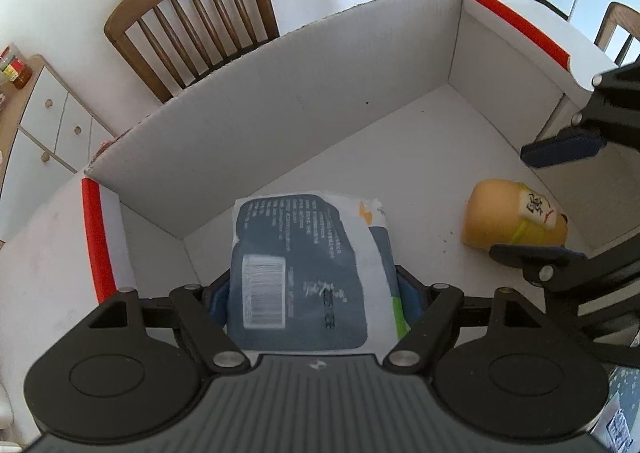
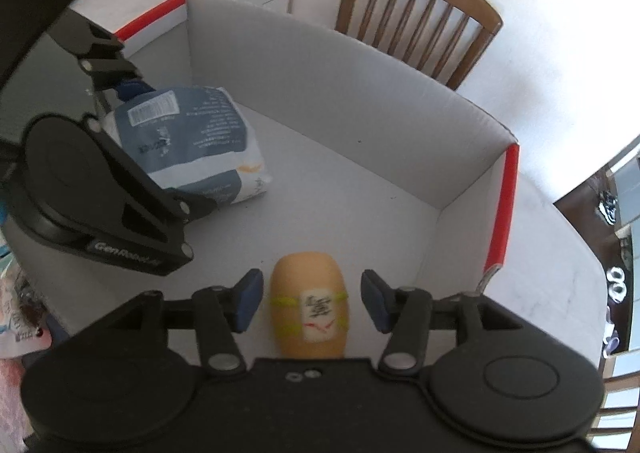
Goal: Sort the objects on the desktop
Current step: 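Open both grippers to drop the bag and piggy toy into the box, then lift both tools out of the box and back toward the snack pile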
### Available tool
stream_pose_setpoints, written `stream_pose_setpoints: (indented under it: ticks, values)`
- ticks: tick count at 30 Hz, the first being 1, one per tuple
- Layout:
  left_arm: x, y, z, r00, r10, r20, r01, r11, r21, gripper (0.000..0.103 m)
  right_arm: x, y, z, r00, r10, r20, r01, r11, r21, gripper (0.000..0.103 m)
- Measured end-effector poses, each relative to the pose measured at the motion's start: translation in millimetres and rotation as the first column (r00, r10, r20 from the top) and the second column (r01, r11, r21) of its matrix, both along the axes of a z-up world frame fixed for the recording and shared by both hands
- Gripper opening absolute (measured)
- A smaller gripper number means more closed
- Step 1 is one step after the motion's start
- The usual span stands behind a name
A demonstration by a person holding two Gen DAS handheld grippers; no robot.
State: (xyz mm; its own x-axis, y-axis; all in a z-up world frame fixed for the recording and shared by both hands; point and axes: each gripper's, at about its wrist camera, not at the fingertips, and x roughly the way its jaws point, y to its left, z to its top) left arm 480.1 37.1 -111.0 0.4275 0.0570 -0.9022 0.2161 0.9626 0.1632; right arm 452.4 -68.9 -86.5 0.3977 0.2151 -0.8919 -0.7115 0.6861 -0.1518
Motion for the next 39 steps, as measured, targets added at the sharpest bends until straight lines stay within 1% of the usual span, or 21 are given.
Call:
stream_pose_setpoints:
  ticks: [1,3,6,13,18,26,30,32,33,39]
  values:
    - [0,0,0,1.0,0.0,0.003,0.0,1.0,-0.003,0.08,-1,-1,2,1.0,0.004,0.007,-0.004,1.0,-0.001,0.063]
    - [-1,-1,1,1.0,-0.004,0.006,0.004,1.0,-0.011,0.083,-4,-3,5,1.0,0.017,0.011,-0.017,1.0,0.004,0.065]
    - [-3,-1,6,1.0,-0.003,0.013,0.003,1.0,-0.018,0.085,-6,-8,11,1.0,0.022,0.016,-0.023,1.0,0.022,0.065]
    - [-10,7,20,0.999,0.025,0.048,-0.022,0.999,-0.043,0.085,-11,-12,25,1.0,0.024,0.02,-0.026,0.998,0.059,0.065]
    - [-21,10,34,0.996,0.034,0.077,-0.029,0.997,-0.069,0.085,-15,-14,33,1.0,0.011,0.027,-0.013,0.997,0.077,0.065]
    - [-41,10,53,0.993,0.037,0.115,-0.028,0.996,-0.083,0.085,-29,-20,48,0.999,-0.005,0.044,0.001,0.995,0.102,0.065]
    - [-49,9,62,0.989,0.048,0.136,-0.036,0.995,-0.093,0.091,-38,-23,55,0.998,-0.013,0.063,0.006,0.995,0.102,0.066]
    - [-54,10,68,0.987,0.059,0.152,-0.044,0.994,-0.103,0.1,-42,-25,59,0.998,-0.017,0.067,0.01,0.994,0.111,0.069]
    - [-56,10,71,0.985,0.061,0.163,-0.044,0.993,-0.107,0.103,-45,-26,61,0.997,-0.018,0.074,0.009,0.993,0.116,0.072]
    - [-77,9,87,0.976,0.062,0.209,-0.036,0.992,-0.123,0.103,-62,-40,77,0.995,-0.048,0.088,0.033,0.985,0.169,0.074]
